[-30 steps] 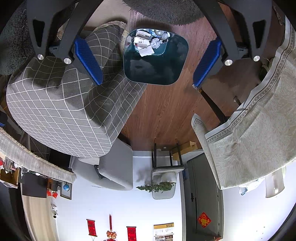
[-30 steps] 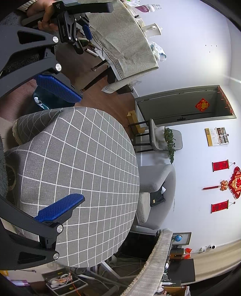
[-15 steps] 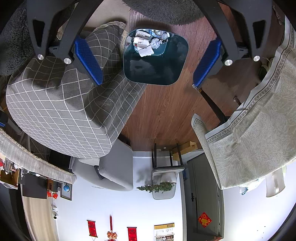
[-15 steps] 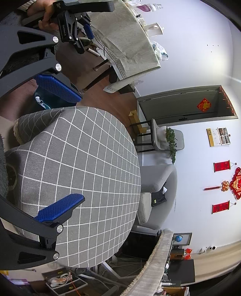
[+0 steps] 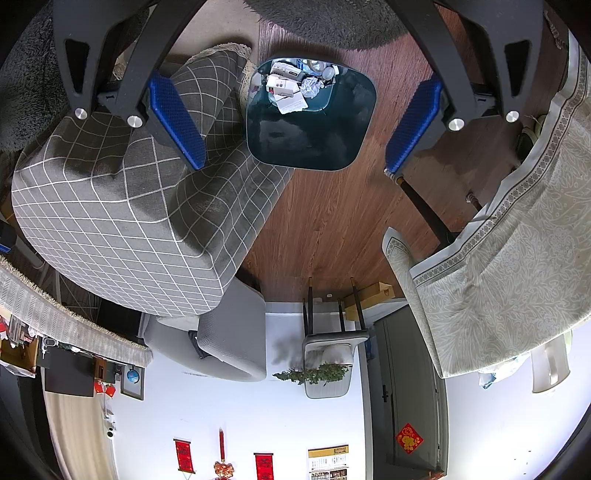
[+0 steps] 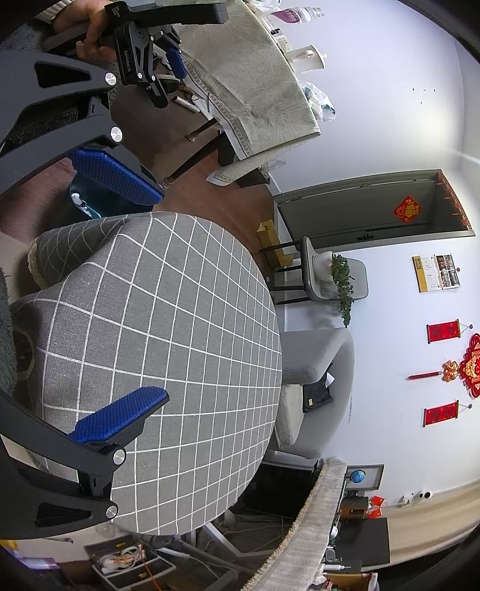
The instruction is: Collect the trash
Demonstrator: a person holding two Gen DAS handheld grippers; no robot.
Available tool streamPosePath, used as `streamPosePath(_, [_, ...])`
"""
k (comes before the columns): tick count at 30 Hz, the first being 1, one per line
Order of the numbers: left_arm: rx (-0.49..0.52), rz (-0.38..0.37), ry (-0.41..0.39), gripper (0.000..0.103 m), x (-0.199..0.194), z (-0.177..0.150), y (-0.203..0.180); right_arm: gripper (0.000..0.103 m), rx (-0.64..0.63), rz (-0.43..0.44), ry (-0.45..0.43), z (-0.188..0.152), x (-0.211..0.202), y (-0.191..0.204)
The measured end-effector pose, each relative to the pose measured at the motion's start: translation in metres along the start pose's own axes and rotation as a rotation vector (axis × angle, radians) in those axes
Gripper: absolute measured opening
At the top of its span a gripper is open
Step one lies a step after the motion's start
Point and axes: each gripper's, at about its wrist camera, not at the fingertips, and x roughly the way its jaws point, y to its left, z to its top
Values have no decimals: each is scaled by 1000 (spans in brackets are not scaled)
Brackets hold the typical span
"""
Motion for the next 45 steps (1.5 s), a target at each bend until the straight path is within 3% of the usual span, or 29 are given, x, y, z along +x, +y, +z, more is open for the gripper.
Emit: streamPosePath(45, [6, 4, 4, 100, 1, -3, 1, 100, 1, 1, 3, 2, 0, -2])
